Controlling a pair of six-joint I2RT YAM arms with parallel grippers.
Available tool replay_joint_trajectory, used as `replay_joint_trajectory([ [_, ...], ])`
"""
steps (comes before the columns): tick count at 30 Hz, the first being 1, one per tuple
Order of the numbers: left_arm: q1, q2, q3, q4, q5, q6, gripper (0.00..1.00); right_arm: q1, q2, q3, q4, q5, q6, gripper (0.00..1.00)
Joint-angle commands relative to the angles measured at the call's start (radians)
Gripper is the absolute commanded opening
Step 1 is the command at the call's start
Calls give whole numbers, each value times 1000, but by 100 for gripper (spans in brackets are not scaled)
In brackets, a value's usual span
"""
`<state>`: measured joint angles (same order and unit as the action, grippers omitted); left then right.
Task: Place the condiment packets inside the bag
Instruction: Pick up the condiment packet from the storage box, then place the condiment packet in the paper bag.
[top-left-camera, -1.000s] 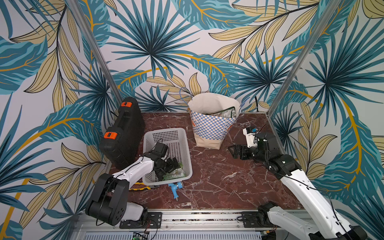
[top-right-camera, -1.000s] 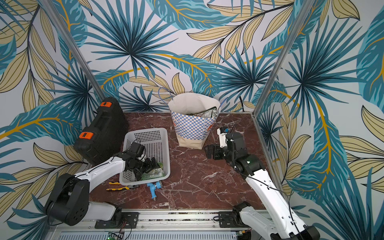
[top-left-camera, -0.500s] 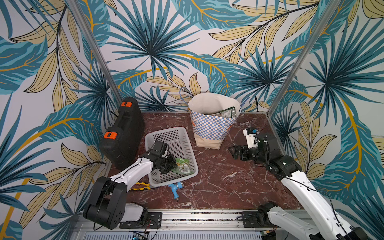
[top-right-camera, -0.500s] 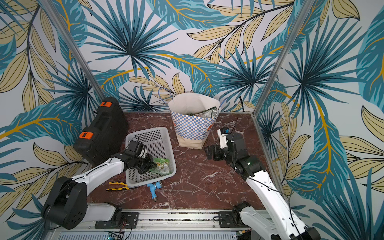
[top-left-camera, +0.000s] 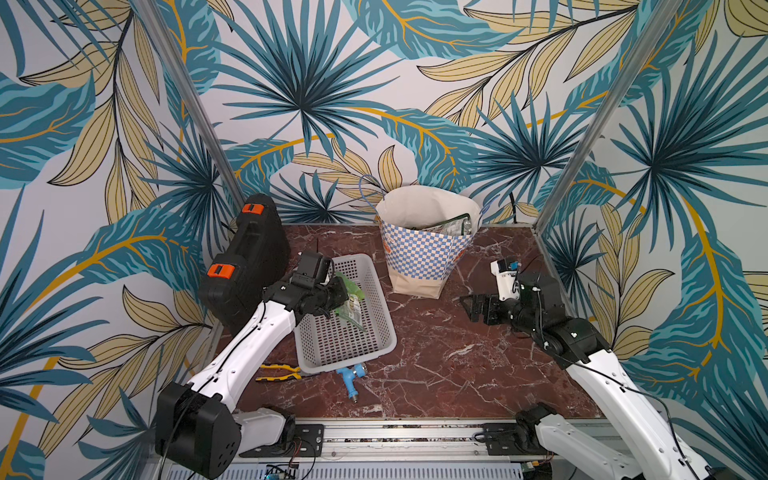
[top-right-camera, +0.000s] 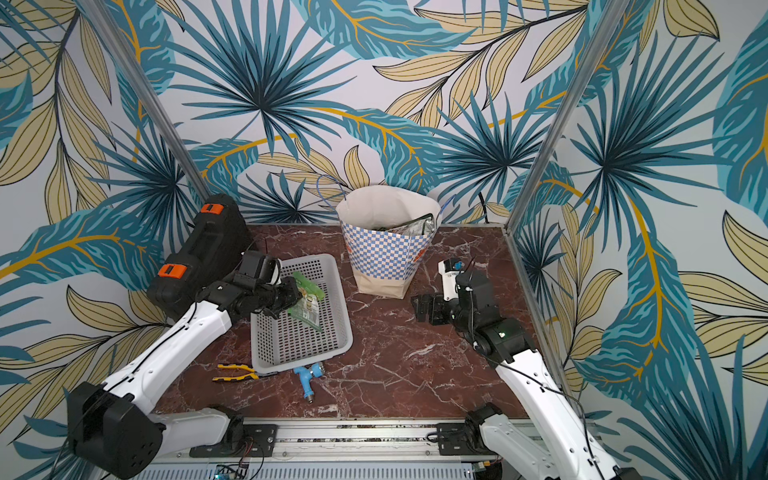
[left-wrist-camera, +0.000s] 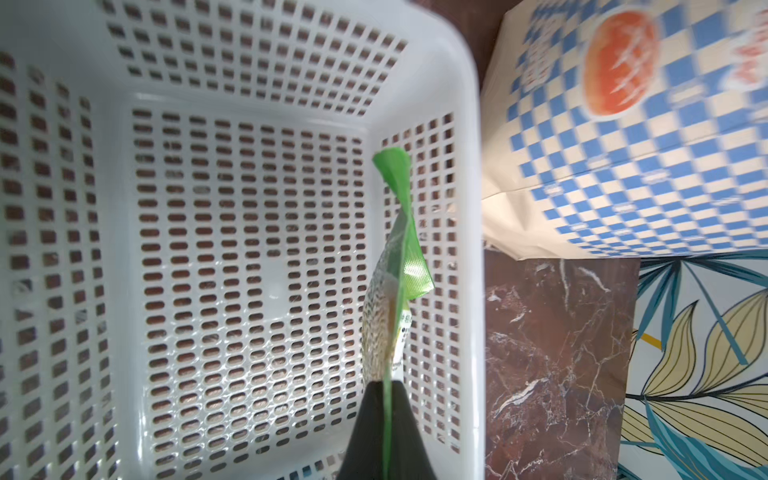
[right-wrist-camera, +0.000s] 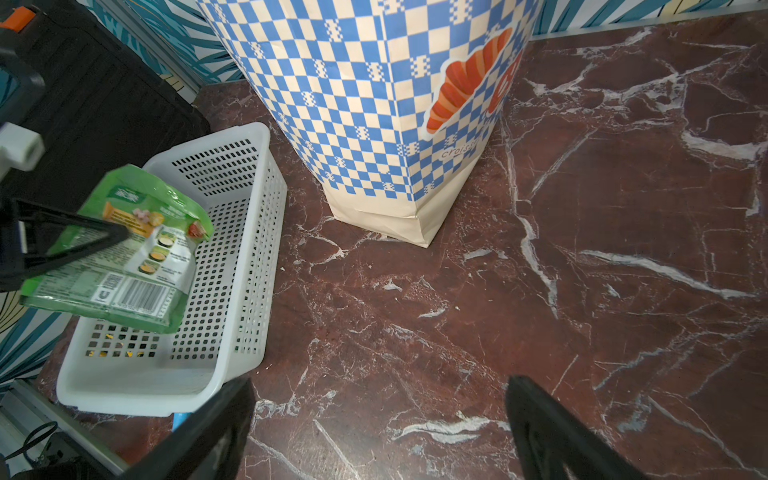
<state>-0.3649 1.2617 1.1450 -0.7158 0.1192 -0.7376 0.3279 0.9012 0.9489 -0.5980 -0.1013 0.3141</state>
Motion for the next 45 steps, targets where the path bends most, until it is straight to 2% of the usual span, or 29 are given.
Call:
replay_joint_trajectory([
  [1, -44, -29, 137, -32, -84, 58, 0, 3, -17, -24, 2, 23, 20, 100],
  [5, -73, 2, 247, 23, -87, 68, 0, 2, -37, -35, 4, 39, 32, 99],
  [9, -97, 46, 319, 186, -64, 71, 0, 3, -50, -36, -6, 45, 38, 100],
  [18, -108, 268, 548, 412, -40, 41, 0, 3, -84, -40, -37, 54, 42, 100],
  [22, -116, 425, 733, 396, -56, 62, 0, 3, -93, -44, -43, 50, 49, 100],
  [29, -123, 637, 939, 460, -146, 115, 0, 3, -112, -52, -60, 61, 47, 100],
  [36, -138, 876, 1263, 297, -198, 221, 0, 3, -127, -62, -69, 68, 48, 99],
  [39, -140, 933, 1325, 253, -208, 266, 0, 3, -128, -59, -71, 72, 45, 99],
  [42, -143, 953, 1325, 243, -218, 305, 0, 2, -123, -54, -68, 73, 46, 100],
  [43, -147, 959, 1323, 241, -217, 319, 2, 3, -120, -51, -65, 71, 47, 100],
  [44, -154, 966, 1326, 238, -220, 340, 10, 3, -116, -48, -63, 71, 49, 100],
  [45, -162, 969, 1335, 229, -219, 359, 22, 3, -109, -42, -61, 69, 48, 99],
])
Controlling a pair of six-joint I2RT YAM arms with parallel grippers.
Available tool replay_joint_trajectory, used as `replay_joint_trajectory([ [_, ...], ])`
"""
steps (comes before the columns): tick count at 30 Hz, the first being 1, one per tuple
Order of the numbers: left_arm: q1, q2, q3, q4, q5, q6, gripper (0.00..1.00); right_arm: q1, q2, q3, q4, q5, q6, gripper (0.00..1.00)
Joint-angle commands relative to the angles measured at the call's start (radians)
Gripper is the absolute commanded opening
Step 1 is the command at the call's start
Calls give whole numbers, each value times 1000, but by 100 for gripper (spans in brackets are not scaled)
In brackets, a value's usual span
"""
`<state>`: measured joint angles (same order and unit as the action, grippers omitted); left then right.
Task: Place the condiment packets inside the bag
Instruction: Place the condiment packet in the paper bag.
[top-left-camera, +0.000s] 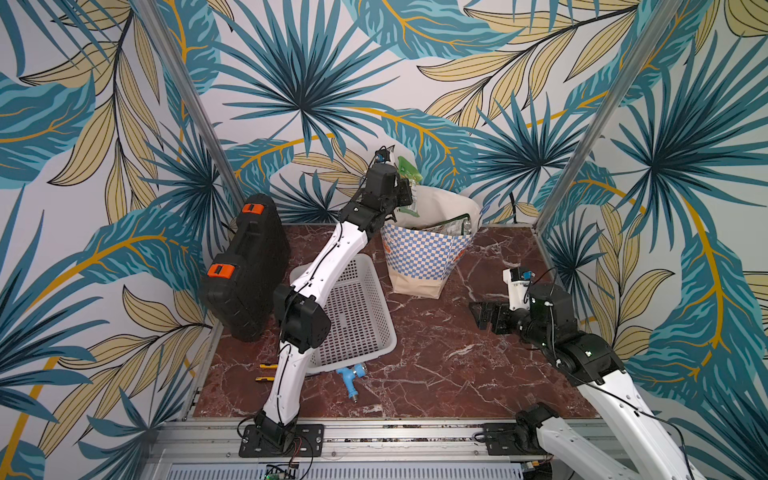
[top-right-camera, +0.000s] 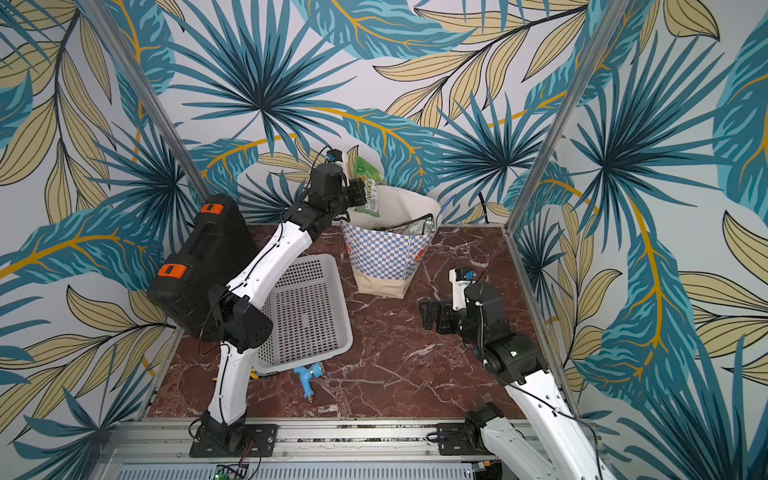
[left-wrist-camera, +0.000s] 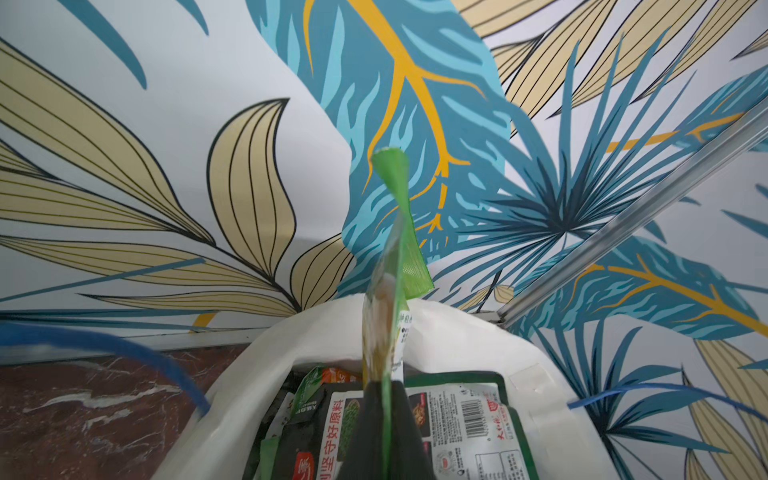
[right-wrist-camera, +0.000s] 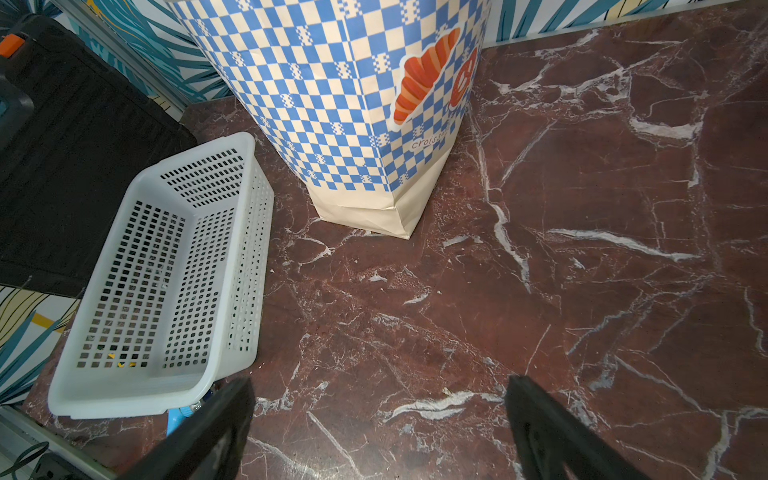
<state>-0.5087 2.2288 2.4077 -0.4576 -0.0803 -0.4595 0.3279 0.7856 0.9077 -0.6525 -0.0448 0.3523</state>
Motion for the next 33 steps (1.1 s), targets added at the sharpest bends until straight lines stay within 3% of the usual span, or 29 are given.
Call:
replay_joint_trajectory([
  [1, -26, 5, 81, -42, -19, 96, 31, 3, 13, 7, -6, 11, 11, 99],
  [5, -85, -30, 102, -68, -36, 165, 74, 4, 63, 63, -12, 38, 24, 99],
  [8, -130, -84, 97, -75, -85, 223, 87, 3, 123, 134, -36, 89, 38, 99],
  [13, -139, -184, 56, -100, -125, 254, 94, -3, 211, 267, -48, 133, 38, 100],
  [18, -136, -281, -21, -122, -206, 372, 100, -33, 349, 451, -98, 154, 40, 100],
  [20, -123, -325, -81, -102, -183, 400, 100, -51, 394, 511, -104, 141, 55, 100],
  [25, -16, -367, -133, -117, -69, 275, 100, -128, 484, 630, -77, 77, 118, 100],
  [33, 158, -246, 11, -271, 151, 131, 100, -282, 666, 802, -4, -136, 222, 100],
])
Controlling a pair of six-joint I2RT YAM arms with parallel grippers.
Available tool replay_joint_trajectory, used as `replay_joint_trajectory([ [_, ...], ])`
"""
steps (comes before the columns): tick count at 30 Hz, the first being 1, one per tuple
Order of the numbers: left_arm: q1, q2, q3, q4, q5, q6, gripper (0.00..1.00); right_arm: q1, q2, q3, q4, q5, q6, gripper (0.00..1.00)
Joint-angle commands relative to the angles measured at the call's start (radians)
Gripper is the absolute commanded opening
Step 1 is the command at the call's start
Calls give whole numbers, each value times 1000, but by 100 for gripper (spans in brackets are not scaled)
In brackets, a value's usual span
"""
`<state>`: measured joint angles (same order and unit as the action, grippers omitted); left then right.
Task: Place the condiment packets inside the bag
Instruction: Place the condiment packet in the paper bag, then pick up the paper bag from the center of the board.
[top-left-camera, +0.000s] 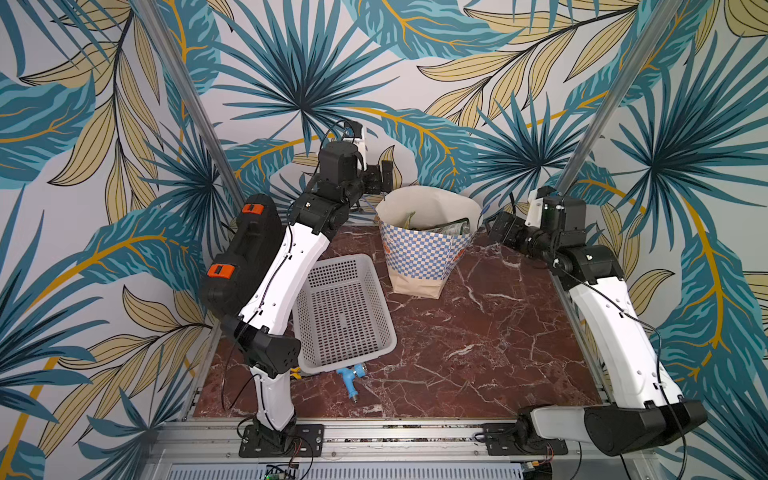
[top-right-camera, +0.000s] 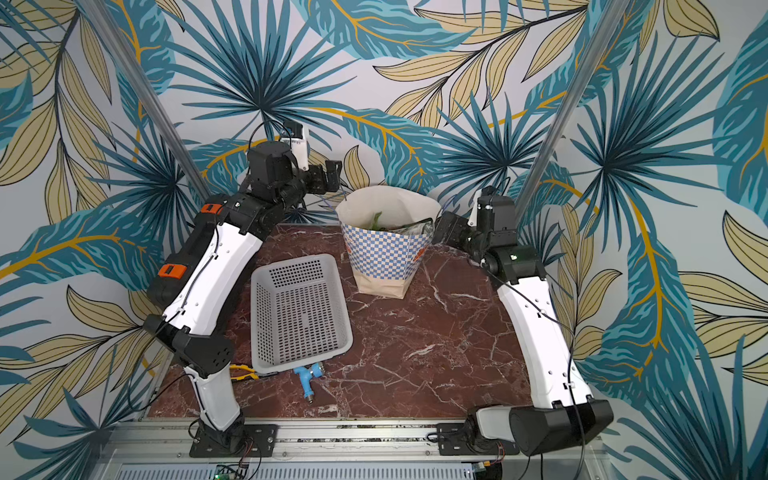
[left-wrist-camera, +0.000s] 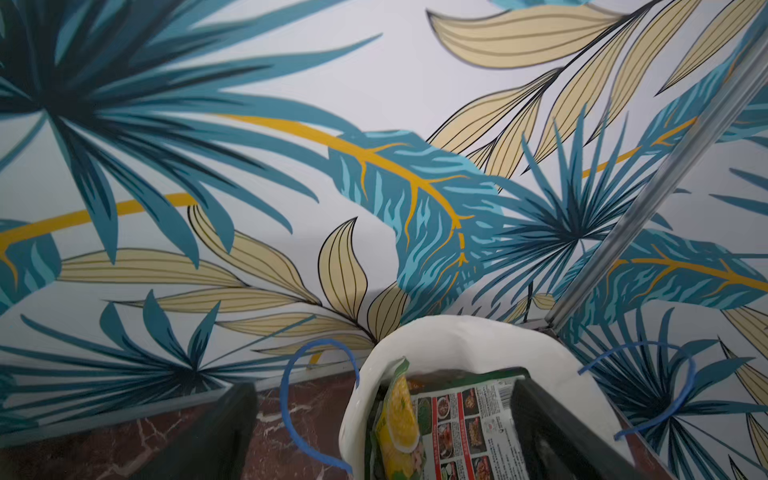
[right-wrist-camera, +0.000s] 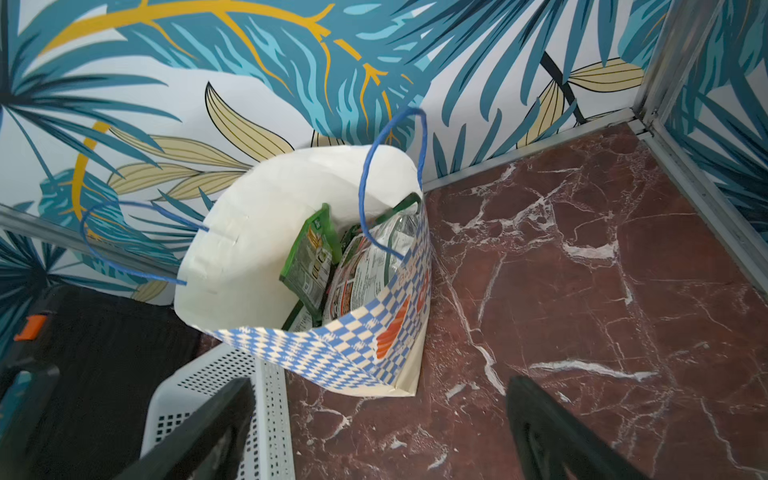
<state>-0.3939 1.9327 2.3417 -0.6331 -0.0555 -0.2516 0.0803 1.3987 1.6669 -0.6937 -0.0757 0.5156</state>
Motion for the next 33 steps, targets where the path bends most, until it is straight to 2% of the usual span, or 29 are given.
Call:
replay_joint_trajectory([
  [1, 60, 66, 89, -103, 160, -95, 100, -47, 77, 62, 43, -127, 66, 99],
  [4, 102, 97, 93, -94, 244, -139, 100, -74, 149, 120, 71, -182, 77, 99],
  [9, 171, 160, 104, -13, 419, -239, 98, -91, 263, 229, 78, -249, 70, 91],
  [14, 217, 226, 122, 109, 593, -359, 74, -95, 360, 322, 71, -293, 66, 79],
  [18, 215, 254, 122, 193, 690, -426, 58, -95, 417, 377, 57, -294, 62, 74],
  [19, 212, 257, 119, 204, 701, -435, 53, -97, 429, 390, 58, -295, 64, 73],
  [22, 210, 251, 116, 206, 704, -431, 37, -99, 454, 414, 53, -311, 68, 60],
  [29, 213, 236, 129, 200, 665, -398, 23, -105, 447, 422, 59, -282, 60, 46],
  [30, 213, 239, 137, 196, 664, -397, 21, -106, 450, 426, 62, -283, 59, 41],
  [33, 216, 255, 159, 181, 667, -397, 11, -108, 474, 457, 59, -302, 60, 19],
])
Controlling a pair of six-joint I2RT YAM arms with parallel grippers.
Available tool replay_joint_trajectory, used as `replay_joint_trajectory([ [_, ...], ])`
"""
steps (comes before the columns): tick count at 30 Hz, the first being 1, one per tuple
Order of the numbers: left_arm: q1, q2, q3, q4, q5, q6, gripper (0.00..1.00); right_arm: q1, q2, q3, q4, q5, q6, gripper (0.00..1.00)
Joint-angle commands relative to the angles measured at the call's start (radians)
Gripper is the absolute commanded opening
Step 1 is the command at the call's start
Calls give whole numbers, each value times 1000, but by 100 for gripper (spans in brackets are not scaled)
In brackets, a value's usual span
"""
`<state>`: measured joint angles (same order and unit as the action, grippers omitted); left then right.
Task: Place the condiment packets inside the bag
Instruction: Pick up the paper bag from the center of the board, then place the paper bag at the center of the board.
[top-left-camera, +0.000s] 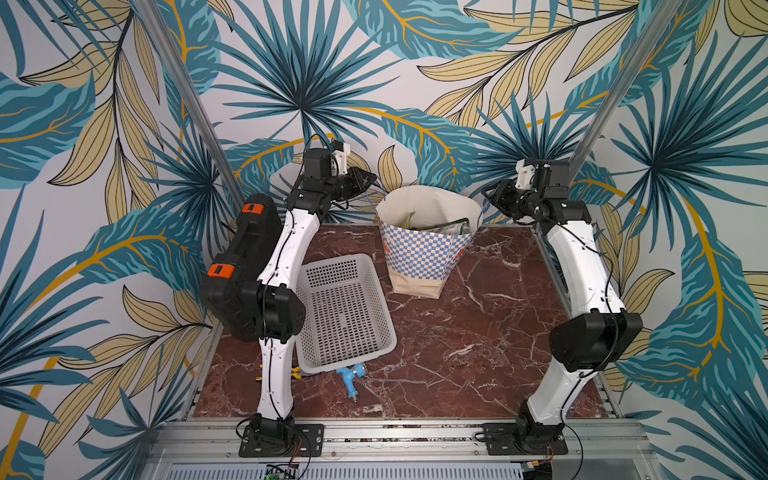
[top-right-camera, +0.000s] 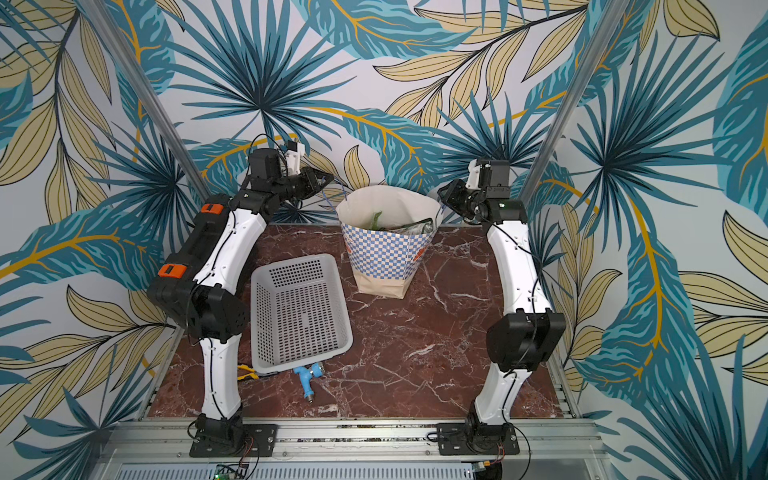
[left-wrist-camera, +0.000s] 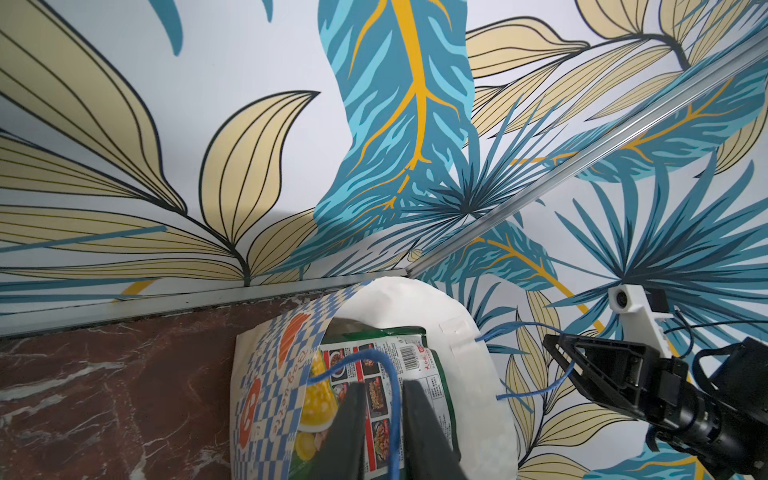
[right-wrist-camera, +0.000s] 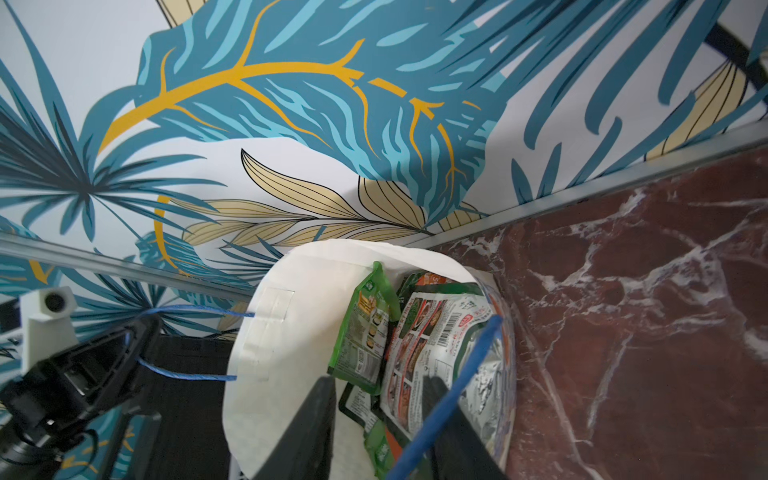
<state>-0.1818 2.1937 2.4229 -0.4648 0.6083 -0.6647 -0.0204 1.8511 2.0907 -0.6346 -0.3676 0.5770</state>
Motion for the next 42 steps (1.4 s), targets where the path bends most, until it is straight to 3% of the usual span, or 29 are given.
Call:
replay_joint_trajectory([
  [1, 4, -5, 79, 14, 5, 15, 5, -9, 31, 44, 1, -22, -2, 11],
  [3, 0, -5, 79, 20, 13, 2, 0, -9, 44, 62, 1, -40, -2, 0],
  [10, -72, -60, 101, 28, -7, -36, 0, 0, 6, 70, 81, -123, 46, 0],
  [18, -257, -137, 106, 44, -116, -45, 0, 72, -8, 189, 102, -171, 110, 0],
  [23, -352, -186, 76, 69, -181, -61, 0, 143, -43, 180, 96, -182, 114, 0],
  [32, -451, -321, -65, 118, -241, -43, 0, 209, -289, -109, 129, -161, 81, 0],
  [42, -484, -557, -523, 286, -282, -44, 0, 240, -539, -428, 182, -165, 91, 0],
])
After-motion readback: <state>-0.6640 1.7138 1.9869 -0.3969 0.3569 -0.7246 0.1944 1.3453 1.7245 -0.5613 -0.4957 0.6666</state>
